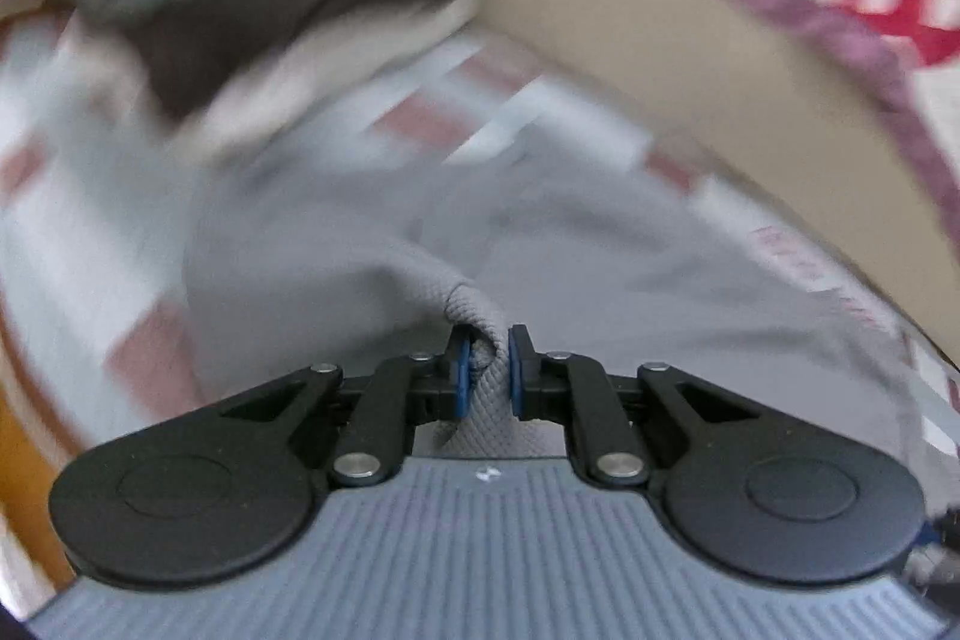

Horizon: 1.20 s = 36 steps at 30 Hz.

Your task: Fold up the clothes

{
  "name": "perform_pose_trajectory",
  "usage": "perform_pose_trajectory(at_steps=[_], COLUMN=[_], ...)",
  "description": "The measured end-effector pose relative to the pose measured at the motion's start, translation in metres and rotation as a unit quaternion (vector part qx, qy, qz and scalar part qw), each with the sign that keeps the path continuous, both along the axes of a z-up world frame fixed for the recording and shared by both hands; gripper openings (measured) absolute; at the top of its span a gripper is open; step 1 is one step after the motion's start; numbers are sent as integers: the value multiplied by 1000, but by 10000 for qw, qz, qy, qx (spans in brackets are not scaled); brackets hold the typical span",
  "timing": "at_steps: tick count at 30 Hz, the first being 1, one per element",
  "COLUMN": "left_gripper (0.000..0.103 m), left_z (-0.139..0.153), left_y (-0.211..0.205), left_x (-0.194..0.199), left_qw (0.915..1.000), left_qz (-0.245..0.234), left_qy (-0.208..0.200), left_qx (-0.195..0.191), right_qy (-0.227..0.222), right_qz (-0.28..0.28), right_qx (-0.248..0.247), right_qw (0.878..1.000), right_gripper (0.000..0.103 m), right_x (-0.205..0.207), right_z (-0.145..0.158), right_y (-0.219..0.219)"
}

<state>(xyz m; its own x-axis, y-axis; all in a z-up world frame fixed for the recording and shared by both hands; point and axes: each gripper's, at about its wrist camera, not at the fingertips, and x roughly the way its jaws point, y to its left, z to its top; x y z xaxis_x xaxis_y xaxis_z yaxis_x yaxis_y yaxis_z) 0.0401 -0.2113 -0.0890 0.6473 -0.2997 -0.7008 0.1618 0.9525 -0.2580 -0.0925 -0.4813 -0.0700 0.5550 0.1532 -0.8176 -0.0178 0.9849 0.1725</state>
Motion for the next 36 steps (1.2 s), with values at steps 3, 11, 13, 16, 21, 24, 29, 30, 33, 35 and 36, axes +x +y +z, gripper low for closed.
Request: perform_pose_trajectory(at_steps=[3,11,13,16,21,24,29,30,33,35,36], left_gripper=[12,12,14,15,22,32,40,40,40,40,41], left_z=[43,74,45,-11,-33,-20,-9,-11,-26,-36,-41], left_y=[-54,-234,-273,-311,-288,-260,-236,-231,-212,-202,-197], left_x=[-7,-85,-100,-106,-114,-111,-90,-85,-73,-70,-69], left_qw=[9944,9381,9250,9118,8956,8957,9078,9098,9162,9187,9198], left_qz=[-923,-3400,-3793,-4029,-4304,-4390,-4155,-4101,-3953,-3886,-3852], left_qy=[-518,-599,-80,781,1089,692,47,42,372,510,579], left_qx=[13,-273,-222,-94,-283,-158,568,632,540,492,468], right_qy=[-158,122,261,420,304,1,-251,-292,-184,-65,-93], right_qz=[-336,-420,-587,-911,-1008,-1129,-1087,-1066,-1049,-1129,-1185], right_qx=[629,308,234,196,415,913,1140,1159,806,665,669], right_qw=[9973,9986,9977,9948,9936,9894,9872,9871,9910,9914,9906], right_gripper=[59,59,59,59,59,59,59,60,60,60,60], right_x=[-4,-51,-70,-95,-118,-117,-109,-108,-96,-85,-81], right_z=[20,14,4,-12,-19,-16,-15,-15,-24,-35,-40], right_y=[-46,-144,-167,-194,-208,-208,-187,-182,-168,-165,-165])
